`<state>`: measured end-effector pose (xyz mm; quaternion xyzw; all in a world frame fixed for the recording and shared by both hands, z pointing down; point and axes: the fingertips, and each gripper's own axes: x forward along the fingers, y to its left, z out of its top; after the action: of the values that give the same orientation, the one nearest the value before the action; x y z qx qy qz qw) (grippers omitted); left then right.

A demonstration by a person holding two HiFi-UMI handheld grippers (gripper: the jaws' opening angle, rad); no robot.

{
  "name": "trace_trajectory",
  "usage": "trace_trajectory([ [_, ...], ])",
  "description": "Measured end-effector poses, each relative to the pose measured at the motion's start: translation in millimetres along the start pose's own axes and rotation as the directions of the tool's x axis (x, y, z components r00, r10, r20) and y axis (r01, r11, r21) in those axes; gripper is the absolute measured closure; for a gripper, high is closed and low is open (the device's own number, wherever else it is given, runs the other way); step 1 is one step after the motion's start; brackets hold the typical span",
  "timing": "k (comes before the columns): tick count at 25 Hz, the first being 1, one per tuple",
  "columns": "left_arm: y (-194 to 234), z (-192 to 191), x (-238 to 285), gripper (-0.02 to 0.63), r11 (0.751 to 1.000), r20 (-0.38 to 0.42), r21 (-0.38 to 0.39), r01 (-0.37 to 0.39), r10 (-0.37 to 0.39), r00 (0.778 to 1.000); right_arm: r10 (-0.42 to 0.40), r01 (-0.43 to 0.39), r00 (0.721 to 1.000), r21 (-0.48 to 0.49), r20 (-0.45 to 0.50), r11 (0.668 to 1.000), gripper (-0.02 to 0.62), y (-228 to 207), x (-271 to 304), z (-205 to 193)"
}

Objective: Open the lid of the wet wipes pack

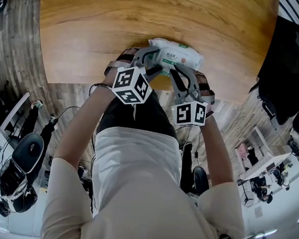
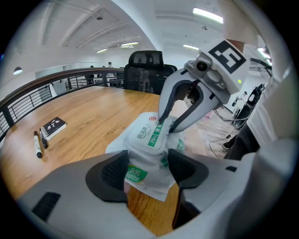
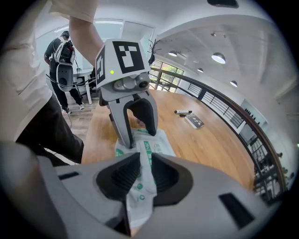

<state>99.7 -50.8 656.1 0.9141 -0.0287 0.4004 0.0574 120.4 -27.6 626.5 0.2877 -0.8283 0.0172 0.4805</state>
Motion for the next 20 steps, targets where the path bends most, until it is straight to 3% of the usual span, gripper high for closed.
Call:
trace_trajectory([
  [9, -2, -2, -3, 0.341, 1.000, -0.012, 0.005, 0.003, -0.003, 1.000, -0.045, 0.044, 0.998, 0.010, 0.052, 0.999, 0.532, -17, -15, 17],
  [20, -4, 0, -1, 0.341, 1.000, -0.002, 0.004, -0.002, 0.002, 1.000, -0.222, 0.222, 0.975, 0.009, 0.021, 0.975, 0.532, -87, -21, -4],
])
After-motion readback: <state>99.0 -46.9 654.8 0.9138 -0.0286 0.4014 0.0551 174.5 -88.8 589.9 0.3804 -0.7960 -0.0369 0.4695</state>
